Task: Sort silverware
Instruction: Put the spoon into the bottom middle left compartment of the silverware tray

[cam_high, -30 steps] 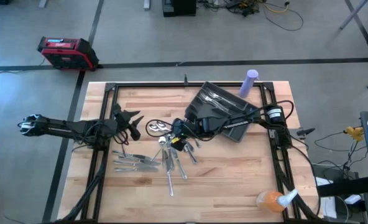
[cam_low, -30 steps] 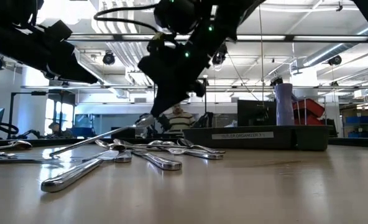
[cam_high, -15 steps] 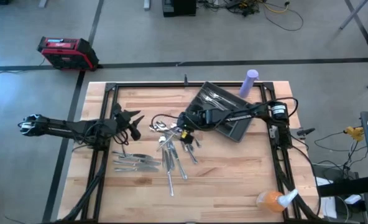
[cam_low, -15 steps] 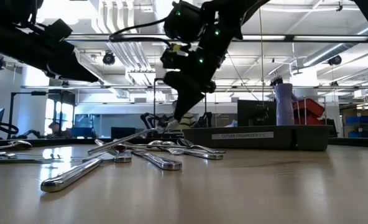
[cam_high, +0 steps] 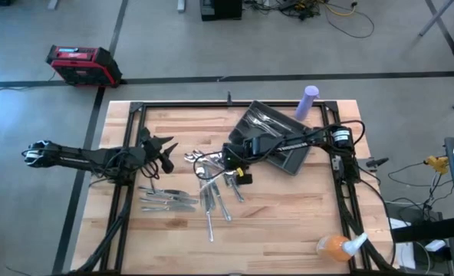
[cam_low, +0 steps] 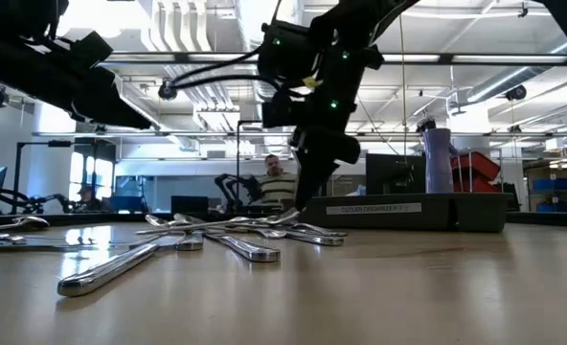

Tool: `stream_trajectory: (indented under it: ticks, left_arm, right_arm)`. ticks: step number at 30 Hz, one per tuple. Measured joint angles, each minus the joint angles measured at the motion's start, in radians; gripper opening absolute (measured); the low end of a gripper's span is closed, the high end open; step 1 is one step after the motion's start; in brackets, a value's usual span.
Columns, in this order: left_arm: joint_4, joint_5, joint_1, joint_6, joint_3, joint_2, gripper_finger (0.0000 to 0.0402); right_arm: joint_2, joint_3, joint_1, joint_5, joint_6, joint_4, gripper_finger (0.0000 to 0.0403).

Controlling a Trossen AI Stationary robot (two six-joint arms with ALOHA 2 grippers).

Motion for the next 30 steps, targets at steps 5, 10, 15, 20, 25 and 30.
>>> stream_trajectory:
  ticks: [5,10,15,20,25,30]
  left_arm:
    - [0.000,0.000,0.000,0.000,0.000,0.001,0.0119]
    - [0.004,0.000,0.000,0.000,0.000,0.000,0.0119]
    - [0.017,0.000,0.000,0.002,0.000,0.000,0.0119]
    - [0.041,0.001,0.000,0.010,0.000,0.000,0.0119]
    - [0.040,0.002,0.000,0.003,0.000,0.001,0.0119]
    - [0.041,0.002,0.000,0.001,0.000,-0.001,0.0119]
  right_arm:
    - [-0.005,0.016,0.005,-0.003,-0.055,-0.068,0.0010]
    - [-0.005,0.069,0.006,0.005,-0.080,-0.177,0.0068]
    - [-0.007,0.141,0.011,-0.068,-0.091,-0.107,0.0122]
    - [0.038,0.146,0.035,-0.304,-0.111,0.077,0.0119]
    - [0.124,0.142,0.052,-0.309,-0.152,0.077,0.0090]
    - [0.156,0.142,0.050,-0.251,-0.160,0.112,0.0066]
